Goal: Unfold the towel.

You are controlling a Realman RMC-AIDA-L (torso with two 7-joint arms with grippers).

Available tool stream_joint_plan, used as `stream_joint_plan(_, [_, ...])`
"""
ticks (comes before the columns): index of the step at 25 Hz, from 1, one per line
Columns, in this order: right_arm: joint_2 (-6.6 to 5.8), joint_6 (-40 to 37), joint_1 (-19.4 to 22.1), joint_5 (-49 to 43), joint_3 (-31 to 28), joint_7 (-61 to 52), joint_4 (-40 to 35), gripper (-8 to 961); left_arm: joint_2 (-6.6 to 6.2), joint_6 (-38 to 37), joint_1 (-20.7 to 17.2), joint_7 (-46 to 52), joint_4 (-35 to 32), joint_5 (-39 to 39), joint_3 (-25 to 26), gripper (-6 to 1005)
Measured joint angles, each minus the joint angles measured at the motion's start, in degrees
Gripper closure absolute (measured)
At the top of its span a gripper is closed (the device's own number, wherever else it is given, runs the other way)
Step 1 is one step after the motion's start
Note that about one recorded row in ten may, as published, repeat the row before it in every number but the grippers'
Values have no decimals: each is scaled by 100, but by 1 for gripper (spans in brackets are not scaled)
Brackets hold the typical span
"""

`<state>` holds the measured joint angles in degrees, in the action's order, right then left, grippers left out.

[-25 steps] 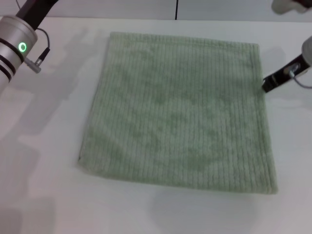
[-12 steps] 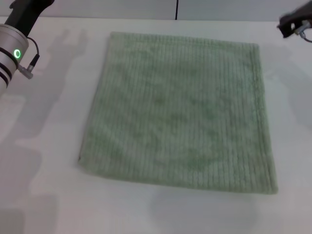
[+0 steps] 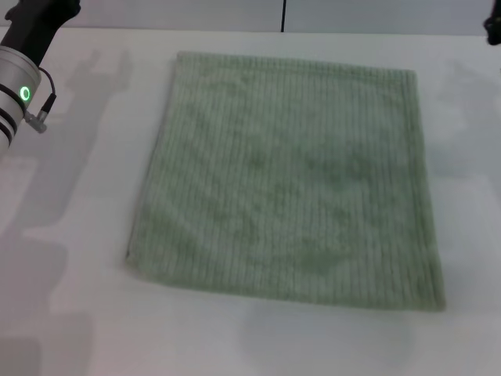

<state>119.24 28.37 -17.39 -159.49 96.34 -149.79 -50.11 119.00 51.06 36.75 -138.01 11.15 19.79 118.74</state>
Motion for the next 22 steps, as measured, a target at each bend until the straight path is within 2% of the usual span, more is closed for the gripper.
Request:
stream_joint_plan(1, [4, 716, -113, 166, 80, -132, 534, 951, 2, 0, -8, -78, -2, -2, 0, 434])
stream_joint_plan(2, [7, 1728, -342, 418, 167, -494, 1398, 949, 3, 2, -35, -243, -4, -5, 0, 434])
stream_joint_plan(3, [7, 1728, -342, 418, 167, -494, 1398, 947, 3, 2, -35, -243, -4, -5, 0, 434])
stream_joint_plan(6, [-2, 2745, -678, 865, 179, -1293, 2518, 941, 10, 32, -71, -518, -16, -10, -1, 434])
stream_joint_plan(8, [-17, 2979, -816, 1155, 161, -1732, 2960, 937, 13, 79, -93, -753, -61, -12, -6, 434])
stream_joint_plan(12, [-38, 3001, -911, 1321, 261, -1927, 3251, 929, 13, 197, -98, -1117, -178, -11, -46, 435])
stream_joint_plan(22, [-44, 2995, -870, 1280, 442, -1932, 3268, 909, 9, 258, 44, -1136, -253, 36, -75, 432])
